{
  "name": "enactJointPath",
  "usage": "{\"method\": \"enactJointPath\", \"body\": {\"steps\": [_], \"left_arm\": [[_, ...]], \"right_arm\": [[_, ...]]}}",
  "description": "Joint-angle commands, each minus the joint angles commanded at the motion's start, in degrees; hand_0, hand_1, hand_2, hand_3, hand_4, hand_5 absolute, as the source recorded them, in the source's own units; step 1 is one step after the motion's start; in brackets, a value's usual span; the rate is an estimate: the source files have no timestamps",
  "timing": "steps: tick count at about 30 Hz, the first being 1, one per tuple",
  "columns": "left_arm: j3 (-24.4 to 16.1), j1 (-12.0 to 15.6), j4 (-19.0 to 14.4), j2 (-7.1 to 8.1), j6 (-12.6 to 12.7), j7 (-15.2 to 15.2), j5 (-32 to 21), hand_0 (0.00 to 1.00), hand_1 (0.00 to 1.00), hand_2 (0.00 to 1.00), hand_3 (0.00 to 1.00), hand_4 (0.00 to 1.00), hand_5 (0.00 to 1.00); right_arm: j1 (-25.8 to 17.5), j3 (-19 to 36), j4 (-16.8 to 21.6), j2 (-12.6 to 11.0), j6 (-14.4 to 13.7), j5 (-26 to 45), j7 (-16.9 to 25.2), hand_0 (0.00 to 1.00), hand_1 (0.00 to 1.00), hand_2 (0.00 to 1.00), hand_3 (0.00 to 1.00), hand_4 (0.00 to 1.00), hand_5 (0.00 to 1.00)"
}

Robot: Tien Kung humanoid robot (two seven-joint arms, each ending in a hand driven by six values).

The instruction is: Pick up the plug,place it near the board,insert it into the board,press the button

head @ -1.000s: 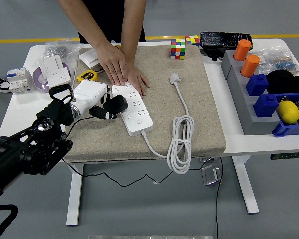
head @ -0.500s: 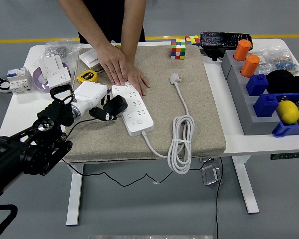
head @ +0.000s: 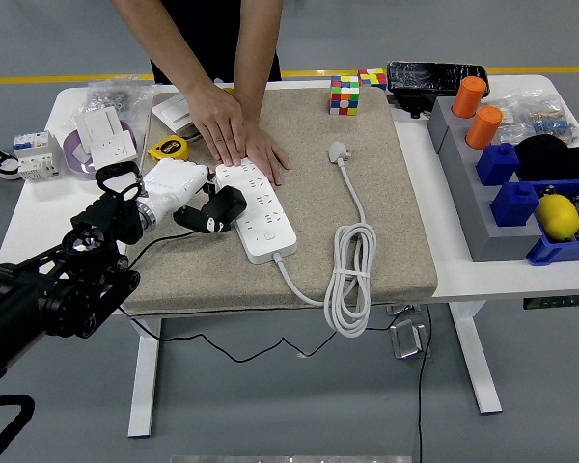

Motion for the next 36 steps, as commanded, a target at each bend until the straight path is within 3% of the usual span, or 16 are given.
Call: {"method": "enactJointPath", "body": {"steps": [21,22,27,28,33,34,36], "left_arm": [[0.6,-0.3,0.7,-0.11,1.0,0.1,1.4,0.659,0.723,0.63,0.554,0.998,0.586],[0.7,-0.3,0.8,-0.1,1.1,0.1,1.4,0.645,0.704,0.494,0.426,0.978,0.573],[0.9,-0.2,0.6,-0.07,1.7,0.7,2.7,0.645,0.704,0.494,0.426,0.978,0.573],[1.0,-0.2,0.6,-0.09,1.8,0.7,3.0,0.619,0.654,0.413,0.303,0.652,0.548],[1.1,-0.2,0.6,-0.15,1.9,0.9,3.4,0.619,0.654,0.413,0.303,0.652,0.548],[1.2,-0.2,0.6,-0.17,2.0,0.9,3.4,0.614,0.632,0.394,0.277,0.553,0.495],[1.3,-0.3,0.7,-0.23,2.3,0.9,3.4,0.614,0.632,0.394,0.277,0.553,0.495]], "right_arm": [[0.1,0.2,0.0,0.0,-0.1,-0.1,0.1,0.936,0.903,0.854,0.867,0.998,0.998],[0.1,0.2,0.1,0.0,-0.1,-0.1,0.1,0.937,0.903,0.854,0.867,0.998,0.998],[0.1,0.0,0.0,-0.1,-0.1,0.1,0.1,0.937,0.903,0.854,0.867,0.998,0.998],[0.1,0.0,0.0,-0.1,-0.1,0.1,0.1,0.937,0.904,0.854,0.867,0.998,0.998],[0.2,0.0,0.0,-0.1,-0.1,0.1,0.1,0.937,0.904,0.854,0.867,0.998,0.998],[0.2,0.0,0.0,-0.1,-0.1,0.1,0.1,0.937,0.904,0.854,0.869,0.998,0.998],[0.1,0.0,0.0,-0.1,-0.1,0.1,0.1,0.937,0.904,0.854,0.869,0.998,0.998]]}}
